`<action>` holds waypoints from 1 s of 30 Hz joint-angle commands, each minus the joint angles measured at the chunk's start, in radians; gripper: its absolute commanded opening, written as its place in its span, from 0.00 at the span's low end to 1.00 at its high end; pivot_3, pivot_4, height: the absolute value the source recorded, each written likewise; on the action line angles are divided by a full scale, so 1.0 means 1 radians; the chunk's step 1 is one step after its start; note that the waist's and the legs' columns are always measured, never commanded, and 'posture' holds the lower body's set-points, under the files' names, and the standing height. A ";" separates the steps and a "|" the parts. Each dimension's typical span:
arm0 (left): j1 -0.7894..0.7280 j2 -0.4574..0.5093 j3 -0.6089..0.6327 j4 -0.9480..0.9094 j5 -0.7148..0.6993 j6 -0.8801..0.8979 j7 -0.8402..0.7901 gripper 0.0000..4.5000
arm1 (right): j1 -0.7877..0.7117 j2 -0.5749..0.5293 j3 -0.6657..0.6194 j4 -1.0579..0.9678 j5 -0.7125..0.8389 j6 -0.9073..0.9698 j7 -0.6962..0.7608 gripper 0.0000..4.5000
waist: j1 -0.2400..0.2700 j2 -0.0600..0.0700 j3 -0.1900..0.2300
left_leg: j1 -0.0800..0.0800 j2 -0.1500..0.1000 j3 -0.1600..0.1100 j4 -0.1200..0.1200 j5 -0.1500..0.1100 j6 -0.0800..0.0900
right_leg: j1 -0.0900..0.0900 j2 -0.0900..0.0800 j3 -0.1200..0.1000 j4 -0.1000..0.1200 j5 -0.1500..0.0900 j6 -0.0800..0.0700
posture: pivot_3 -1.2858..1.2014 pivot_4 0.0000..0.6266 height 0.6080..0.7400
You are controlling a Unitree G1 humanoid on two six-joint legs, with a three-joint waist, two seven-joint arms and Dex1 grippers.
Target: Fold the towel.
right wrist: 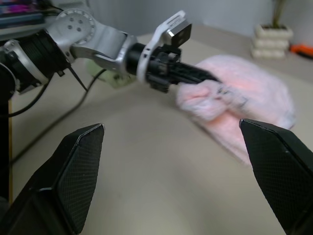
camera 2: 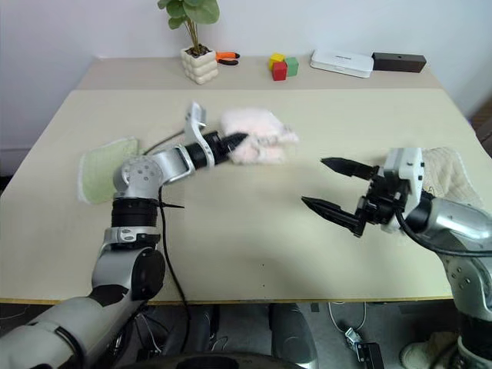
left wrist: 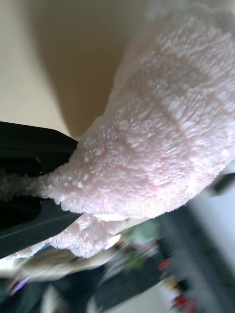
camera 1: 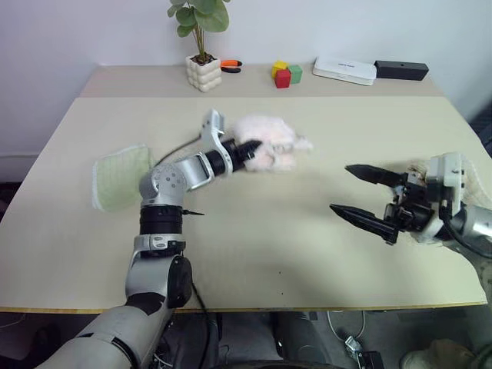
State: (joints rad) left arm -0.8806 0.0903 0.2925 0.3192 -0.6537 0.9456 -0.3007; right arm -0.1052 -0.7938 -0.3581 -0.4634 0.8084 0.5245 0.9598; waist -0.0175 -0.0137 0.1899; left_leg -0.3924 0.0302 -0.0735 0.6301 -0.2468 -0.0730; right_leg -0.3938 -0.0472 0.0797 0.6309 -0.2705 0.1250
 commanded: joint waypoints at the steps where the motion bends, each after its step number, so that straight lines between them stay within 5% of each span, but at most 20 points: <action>1: -0.023 0.056 0.039 -0.074 0.026 -0.113 0.020 0.00 | -0.039 0.029 0.040 0.017 -0.011 -0.022 -0.013 1.00 | 0.001 -0.001 0.000 | 0.000 0.000 0.000 0.000 0.000 0.000 | 0.000 0.000 0.000 0.000 0.000 0.000 | 0.52 0.24 1.00; 9: 0.094 0.189 0.189 -0.260 0.110 -0.343 0.221 0.00 | -0.161 0.062 0.136 0.140 -0.047 -0.025 0.004 1.00 | 0.002 -0.001 0.002 | -0.001 0.000 0.000 0.000 0.000 0.000 | -0.001 -0.001 0.000 0.000 0.000 0.000 | 0.52 0.24 1.00; 15: 0.235 0.179 0.298 -0.409 0.041 -0.311 0.341 0.00 | -0.214 0.053 0.172 0.197 -0.069 -0.026 0.056 1.00 | 0.006 -0.002 0.002 | -0.002 0.000 -0.001 0.001 0.000 0.000 | -0.001 -0.001 0.000 0.001 0.000 0.000 | 0.52 0.24 1.00; 30: 0.537 0.081 0.306 -0.695 -0.096 -0.220 0.490 0.00 | -0.256 0.063 0.200 0.258 -0.139 -0.061 0.103 1.00 | 0.001 -0.002 0.002 | -0.001 0.000 -0.001 0.001 0.000 0.000 | -0.001 -0.001 -0.001 0.001 0.000 0.000 | 0.52 0.24 1.00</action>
State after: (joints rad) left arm -0.3592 0.1785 0.6077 -0.3182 -0.7310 0.7275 0.1798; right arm -0.3441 -0.7317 -0.1441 -0.1963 0.6721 0.4886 1.0584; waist -0.0168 -0.0158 0.1919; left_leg -0.3933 0.0304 -0.0746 0.6312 -0.2467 -0.0731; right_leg -0.3943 -0.0480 0.0788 0.6323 -0.2703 0.1249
